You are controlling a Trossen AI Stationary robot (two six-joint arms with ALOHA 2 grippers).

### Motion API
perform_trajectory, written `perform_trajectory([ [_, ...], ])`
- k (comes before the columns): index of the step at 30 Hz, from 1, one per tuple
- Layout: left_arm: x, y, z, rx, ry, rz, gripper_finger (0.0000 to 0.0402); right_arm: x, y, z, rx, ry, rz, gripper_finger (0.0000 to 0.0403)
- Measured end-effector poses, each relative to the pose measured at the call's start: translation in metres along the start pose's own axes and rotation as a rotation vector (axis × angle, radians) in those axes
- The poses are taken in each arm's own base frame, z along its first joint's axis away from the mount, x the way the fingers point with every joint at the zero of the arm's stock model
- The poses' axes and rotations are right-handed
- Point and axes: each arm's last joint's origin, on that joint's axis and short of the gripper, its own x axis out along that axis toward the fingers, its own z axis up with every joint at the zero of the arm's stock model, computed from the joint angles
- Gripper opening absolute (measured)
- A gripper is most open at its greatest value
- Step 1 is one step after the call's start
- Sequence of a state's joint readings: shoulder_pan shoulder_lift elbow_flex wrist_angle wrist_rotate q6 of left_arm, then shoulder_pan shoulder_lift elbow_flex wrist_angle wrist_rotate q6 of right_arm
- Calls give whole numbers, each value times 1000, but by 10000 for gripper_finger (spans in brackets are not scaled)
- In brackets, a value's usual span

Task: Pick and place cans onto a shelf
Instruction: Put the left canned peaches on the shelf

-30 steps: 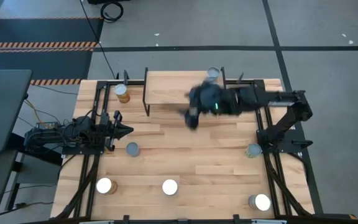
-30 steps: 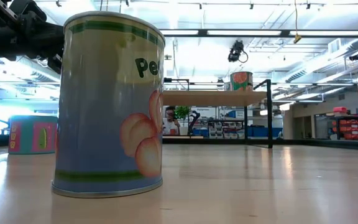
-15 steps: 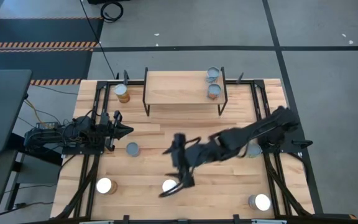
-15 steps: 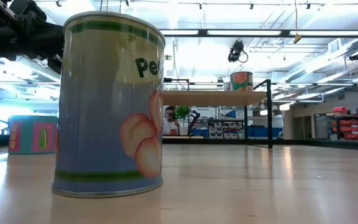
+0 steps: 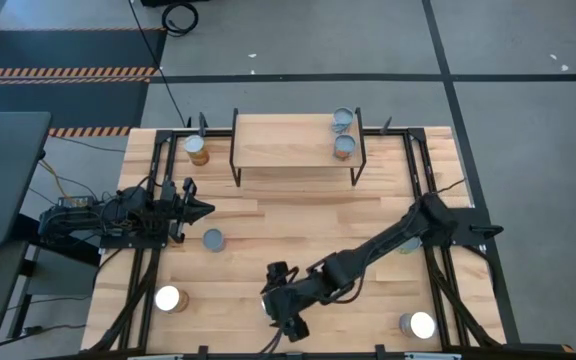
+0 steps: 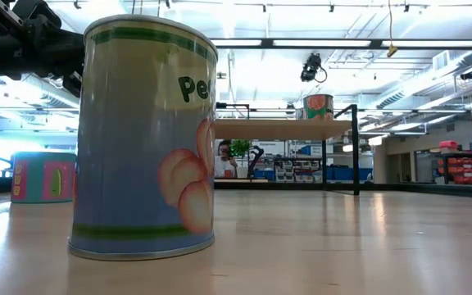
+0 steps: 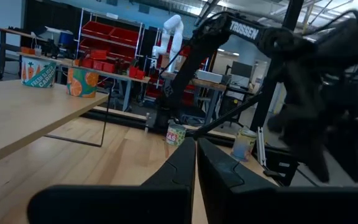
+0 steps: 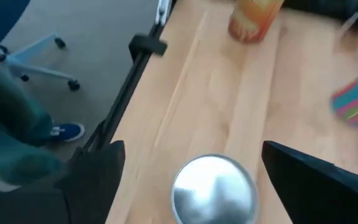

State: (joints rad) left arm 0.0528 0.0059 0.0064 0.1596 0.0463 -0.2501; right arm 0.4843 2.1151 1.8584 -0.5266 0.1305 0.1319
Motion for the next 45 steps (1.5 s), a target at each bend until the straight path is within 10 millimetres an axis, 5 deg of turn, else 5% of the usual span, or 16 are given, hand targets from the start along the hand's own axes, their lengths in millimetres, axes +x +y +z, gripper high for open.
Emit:
perform_trajectory([
  [7, 0, 0, 0, 0, 0, 0, 23, 28, -16, -14, -41, 88, 20, 398],
  [23, 0, 0, 0, 0, -1, -1, 23, 52, -30, -32, -170, 186, 134, 397],
  [36, 0, 0, 0, 0, 6, 1, 23, 55, -48, -31, -147, 190, 46, 317],
  [40, 0, 0, -1, 0, 7, 1, 23, 34, -67, -6, 41, 160, -3, 317],
  [45, 0, 0, -1, 0, 7, 1, 23, -39, -122, 38, 337, 102, -143, 317],
])
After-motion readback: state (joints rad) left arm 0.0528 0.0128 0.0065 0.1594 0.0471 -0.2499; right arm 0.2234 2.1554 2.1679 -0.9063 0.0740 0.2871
